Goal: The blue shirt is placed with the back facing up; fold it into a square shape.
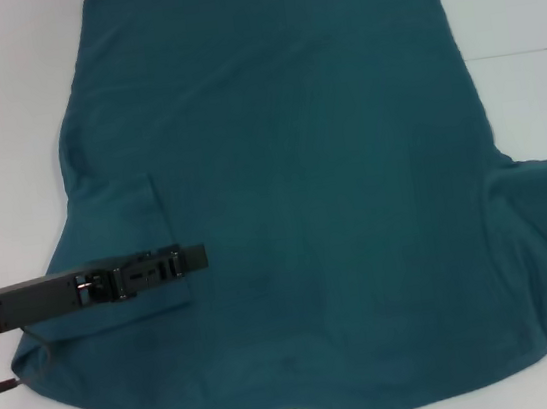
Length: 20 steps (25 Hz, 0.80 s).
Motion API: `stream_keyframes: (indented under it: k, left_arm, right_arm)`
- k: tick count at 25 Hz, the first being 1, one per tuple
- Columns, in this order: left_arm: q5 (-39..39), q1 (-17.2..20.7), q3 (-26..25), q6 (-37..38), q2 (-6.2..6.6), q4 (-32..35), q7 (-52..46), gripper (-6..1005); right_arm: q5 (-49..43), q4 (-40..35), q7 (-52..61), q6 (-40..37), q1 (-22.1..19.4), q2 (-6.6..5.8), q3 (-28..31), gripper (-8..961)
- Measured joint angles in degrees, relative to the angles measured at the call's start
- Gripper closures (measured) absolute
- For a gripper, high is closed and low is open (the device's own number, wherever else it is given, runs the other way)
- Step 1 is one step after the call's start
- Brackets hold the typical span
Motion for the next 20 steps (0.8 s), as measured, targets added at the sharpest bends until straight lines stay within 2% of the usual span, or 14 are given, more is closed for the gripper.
stream_keyframes:
  k: [12,16,20]
  left_arm:
    - [0.0,0.13,0.0,-0.23,-0.02,0.0,-0.17,343]
    - [0.0,0.14,-0.01,-0.31,-0.06,0.01,-0.17,343]
    - [0.0,0.13,-0.01,-0.71,-0.09,0.0,-0.18,344]
  right_arm:
    - [-4.1,-0.13,2.05,0.48,5.02,-0.86,0.19,920]
    - [-3.96,1.02,2.15,-1.36,6.84,0.02,-0.22,916]
    - [-4.08,2.25,3.53,-4.87,8.88,1.49,-2.1,913]
